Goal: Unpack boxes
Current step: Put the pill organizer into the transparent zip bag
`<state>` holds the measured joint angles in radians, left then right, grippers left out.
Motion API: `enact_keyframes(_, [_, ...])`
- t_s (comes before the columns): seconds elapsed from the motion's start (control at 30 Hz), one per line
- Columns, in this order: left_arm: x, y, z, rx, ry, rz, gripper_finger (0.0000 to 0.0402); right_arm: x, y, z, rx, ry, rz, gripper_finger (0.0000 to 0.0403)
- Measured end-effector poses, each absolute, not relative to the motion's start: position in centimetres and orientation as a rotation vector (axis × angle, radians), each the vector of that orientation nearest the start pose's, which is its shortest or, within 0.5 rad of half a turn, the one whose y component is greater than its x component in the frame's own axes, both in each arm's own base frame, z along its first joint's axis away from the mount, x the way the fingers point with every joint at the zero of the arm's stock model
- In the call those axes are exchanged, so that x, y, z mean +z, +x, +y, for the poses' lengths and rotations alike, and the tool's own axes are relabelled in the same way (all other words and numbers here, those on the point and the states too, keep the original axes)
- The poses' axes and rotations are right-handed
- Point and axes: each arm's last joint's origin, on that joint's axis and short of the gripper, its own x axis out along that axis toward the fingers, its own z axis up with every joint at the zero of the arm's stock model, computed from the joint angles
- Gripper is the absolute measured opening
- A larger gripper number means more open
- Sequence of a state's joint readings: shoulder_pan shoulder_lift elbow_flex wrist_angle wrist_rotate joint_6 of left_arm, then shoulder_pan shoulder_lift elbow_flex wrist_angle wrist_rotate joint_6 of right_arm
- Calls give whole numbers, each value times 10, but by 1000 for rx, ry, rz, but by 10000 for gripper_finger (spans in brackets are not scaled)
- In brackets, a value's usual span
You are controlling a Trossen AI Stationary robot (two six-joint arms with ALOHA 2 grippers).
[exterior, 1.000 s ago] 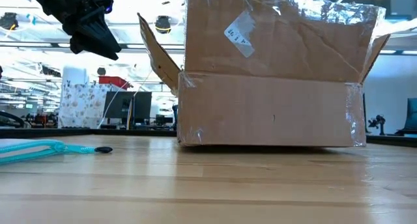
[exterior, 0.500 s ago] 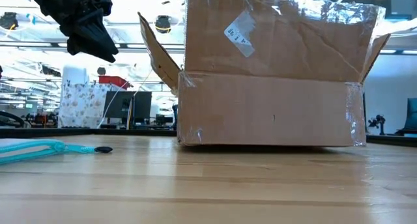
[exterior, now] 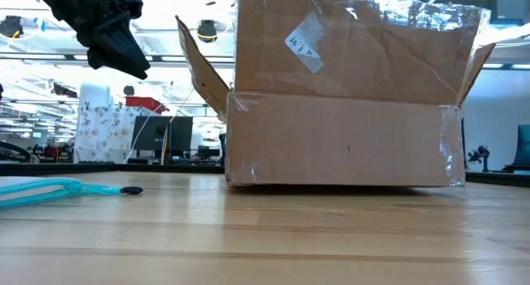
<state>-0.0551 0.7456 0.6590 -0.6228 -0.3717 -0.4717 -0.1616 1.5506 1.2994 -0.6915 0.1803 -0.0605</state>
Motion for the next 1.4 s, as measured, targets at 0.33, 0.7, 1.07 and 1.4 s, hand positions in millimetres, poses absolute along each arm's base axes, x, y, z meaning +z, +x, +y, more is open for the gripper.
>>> enact_keyframes(0.33, [260, 148, 0, 367, -232, 640, 146, 403, 268, -10, -405, -125, 713, 1])
enact_keyframes(0.7, [281, 160, -23, 239, -191, 807, 146, 423, 210, 63, -140, -103, 650, 0])
enact_keyframes(1.07, [300, 195, -67, 385, -525, 1020, 146, 367, 176, 126, 51, -135, 812, 0])
enact_keyframes(1.4, [279, 206, -138, 544, -896, 1098, 146, 306, 153, 153, 91, -204, 908, 0])
